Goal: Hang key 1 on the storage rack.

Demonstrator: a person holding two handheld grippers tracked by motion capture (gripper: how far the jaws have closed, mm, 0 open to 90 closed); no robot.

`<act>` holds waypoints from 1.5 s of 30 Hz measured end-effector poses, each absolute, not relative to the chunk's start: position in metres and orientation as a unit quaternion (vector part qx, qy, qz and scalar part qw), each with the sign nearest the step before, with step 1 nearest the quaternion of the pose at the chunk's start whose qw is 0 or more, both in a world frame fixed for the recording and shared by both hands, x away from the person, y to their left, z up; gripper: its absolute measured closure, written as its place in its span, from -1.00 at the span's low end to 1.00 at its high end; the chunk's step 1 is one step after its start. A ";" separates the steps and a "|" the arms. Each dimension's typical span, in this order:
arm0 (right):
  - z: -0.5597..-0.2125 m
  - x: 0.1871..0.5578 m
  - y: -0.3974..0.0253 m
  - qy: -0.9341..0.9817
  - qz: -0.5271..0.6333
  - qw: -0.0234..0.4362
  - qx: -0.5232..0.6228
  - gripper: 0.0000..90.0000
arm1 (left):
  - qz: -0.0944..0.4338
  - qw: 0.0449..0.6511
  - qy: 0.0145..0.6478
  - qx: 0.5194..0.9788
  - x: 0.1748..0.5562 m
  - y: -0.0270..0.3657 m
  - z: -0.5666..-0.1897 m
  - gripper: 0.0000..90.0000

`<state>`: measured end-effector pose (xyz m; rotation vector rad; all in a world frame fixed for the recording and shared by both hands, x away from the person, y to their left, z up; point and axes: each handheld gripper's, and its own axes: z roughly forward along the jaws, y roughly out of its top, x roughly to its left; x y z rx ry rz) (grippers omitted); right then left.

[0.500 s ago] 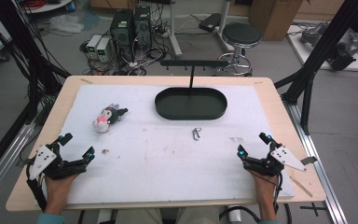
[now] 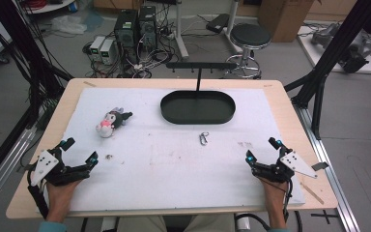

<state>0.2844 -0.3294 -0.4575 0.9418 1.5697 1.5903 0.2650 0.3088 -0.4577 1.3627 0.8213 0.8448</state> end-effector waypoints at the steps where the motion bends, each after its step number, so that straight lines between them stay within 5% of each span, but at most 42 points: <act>1: -0.458 0.284 -0.329 0.606 0.615 0.350 0.364 -0.99 | 0.367 0.620 0.360 0.593 0.265 0.309 -0.458 -0.96; 25: -0.458 0.284 -0.329 0.606 0.614 0.352 0.362 -0.99 | 0.359 0.572 0.381 0.631 0.291 0.304 -0.419 -0.96; 45: -0.458 0.284 -0.329 0.609 0.612 0.353 0.360 -0.99 | 0.329 0.421 0.403 0.743 0.371 0.293 -0.355 -0.96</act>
